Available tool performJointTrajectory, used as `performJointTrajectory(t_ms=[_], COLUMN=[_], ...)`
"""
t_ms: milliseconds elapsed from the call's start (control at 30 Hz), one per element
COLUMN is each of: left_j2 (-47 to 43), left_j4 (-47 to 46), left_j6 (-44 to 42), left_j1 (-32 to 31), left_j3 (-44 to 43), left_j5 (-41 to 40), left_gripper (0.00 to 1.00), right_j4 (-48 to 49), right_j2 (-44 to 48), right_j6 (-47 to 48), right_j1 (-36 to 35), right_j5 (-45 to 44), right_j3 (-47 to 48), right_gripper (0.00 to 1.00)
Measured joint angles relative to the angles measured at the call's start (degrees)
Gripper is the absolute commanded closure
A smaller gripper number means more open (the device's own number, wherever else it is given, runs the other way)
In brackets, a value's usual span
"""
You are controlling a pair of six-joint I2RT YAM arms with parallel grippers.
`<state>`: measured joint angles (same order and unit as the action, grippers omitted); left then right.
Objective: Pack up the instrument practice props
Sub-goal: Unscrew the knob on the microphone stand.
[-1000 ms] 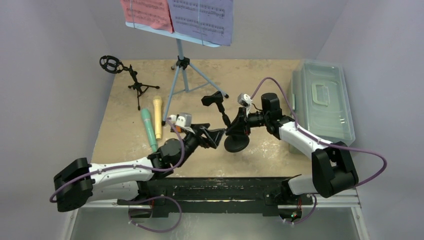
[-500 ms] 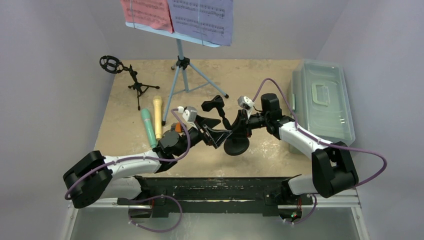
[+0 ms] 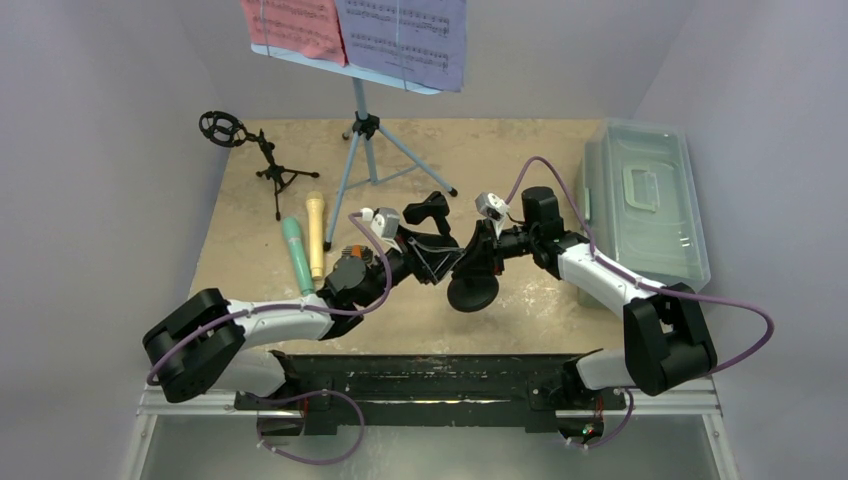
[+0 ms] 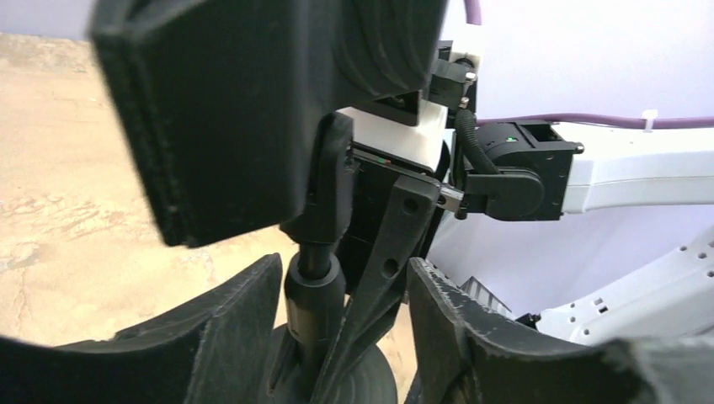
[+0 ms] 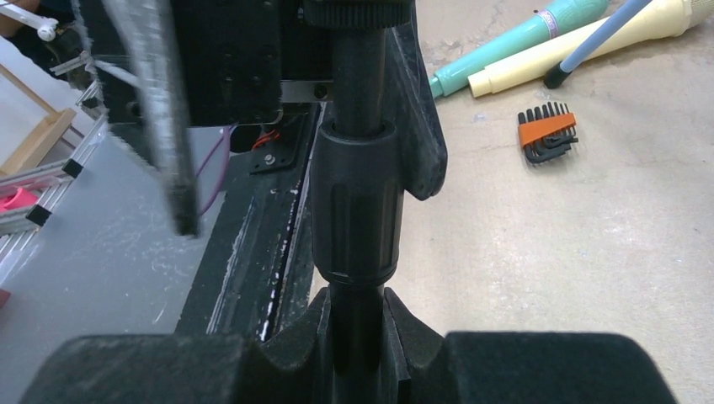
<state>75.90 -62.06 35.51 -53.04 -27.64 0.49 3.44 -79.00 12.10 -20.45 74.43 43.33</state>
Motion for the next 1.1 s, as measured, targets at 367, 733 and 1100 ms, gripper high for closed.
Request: performJointTrajectory(t_ms=[367,733,1100], left_j2=[0.9,11.8,1.5], left_j4=[6.0,61.1,51.6], left_j6=[2.0,22.3,13.0], left_j1=[-0.9,-14.0,-15.3], left_j3=[-2.2,-35.2,-21.6], left_j5=[-7.9,-52.7,-46.7], left_gripper=[1.0,1.0,0.09], right_j4=[1.2,5.7,8.9], right_j2=[0.1,3.5,3.7], right_j6=[-2.2,-11.3,-15.1], right_j1=[0.0,0.5,0.7], right_j5=[-4.3,-19.1,-19.5], right_j3=[-0.2,-3.7,-5.0], right_gripper=[1.0,1.0,1.0])
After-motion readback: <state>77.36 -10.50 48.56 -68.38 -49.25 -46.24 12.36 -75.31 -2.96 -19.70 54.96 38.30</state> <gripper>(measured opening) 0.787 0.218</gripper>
